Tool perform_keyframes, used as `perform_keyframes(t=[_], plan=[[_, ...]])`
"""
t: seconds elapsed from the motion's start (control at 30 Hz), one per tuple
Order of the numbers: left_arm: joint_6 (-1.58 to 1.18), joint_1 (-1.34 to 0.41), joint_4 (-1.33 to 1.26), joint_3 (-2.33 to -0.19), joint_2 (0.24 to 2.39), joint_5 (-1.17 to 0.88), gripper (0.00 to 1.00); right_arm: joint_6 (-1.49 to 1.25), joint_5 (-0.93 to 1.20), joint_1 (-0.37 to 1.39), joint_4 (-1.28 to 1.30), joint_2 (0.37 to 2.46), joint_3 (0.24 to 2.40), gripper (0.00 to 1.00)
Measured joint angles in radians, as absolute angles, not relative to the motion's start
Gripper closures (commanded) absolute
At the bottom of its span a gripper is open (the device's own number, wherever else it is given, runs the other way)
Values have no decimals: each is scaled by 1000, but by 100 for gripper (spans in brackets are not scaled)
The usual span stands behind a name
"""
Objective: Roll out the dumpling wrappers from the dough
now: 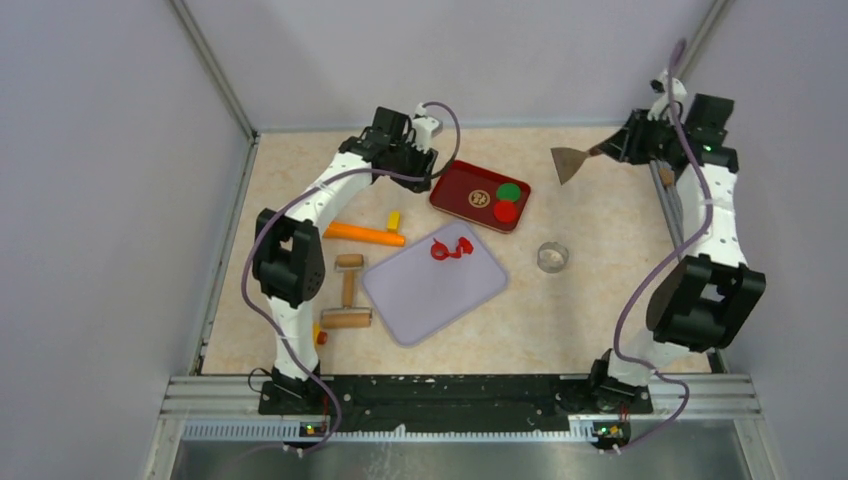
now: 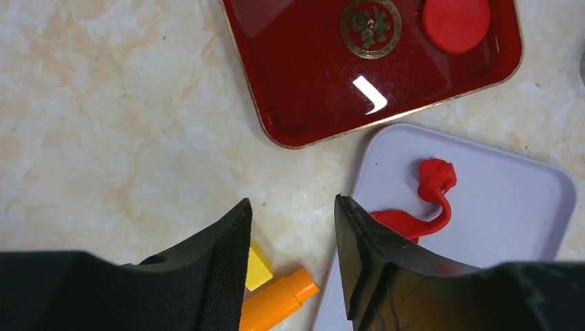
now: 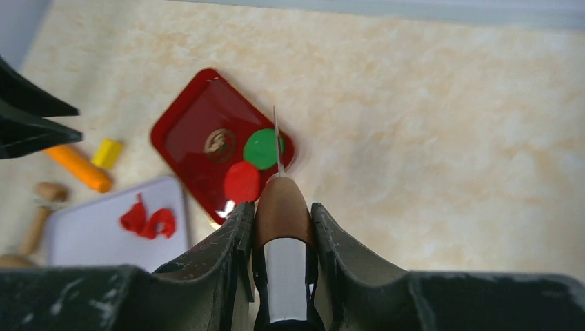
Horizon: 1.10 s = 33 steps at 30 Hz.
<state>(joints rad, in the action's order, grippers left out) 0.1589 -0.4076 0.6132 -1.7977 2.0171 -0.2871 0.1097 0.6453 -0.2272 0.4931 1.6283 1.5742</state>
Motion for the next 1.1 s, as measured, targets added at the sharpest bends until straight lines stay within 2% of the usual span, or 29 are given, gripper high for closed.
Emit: perform_keyframes(t=[0.13,0.3,0.43,0.67,0.9,1.0,1.1], plan=[[183,-400,574,-1751,1955,-311,47,70,831,-340,644,1556,1510,100],[208,-397,553,-1711,1881,-352,47,328,973,-330,1035,1441,1420,100],[221,-397,550,-1663,1839,-397,46,518,989,-323,1243,1417,1276,100],[255,-398,566,-1588,1786,-429,46,699,951,-323,1338,1511,1209,99],[265,-395,578,-1522,1670,-427,45,781,921,-323,1288,1608,1109,96],[265,-390,576,-1485,1615,-428,45,756,891,-324,1217,1629,1077,89],[264,-386,579,-1428,1562,-430,45,719,875,-326,1182,1636,1057,68]])
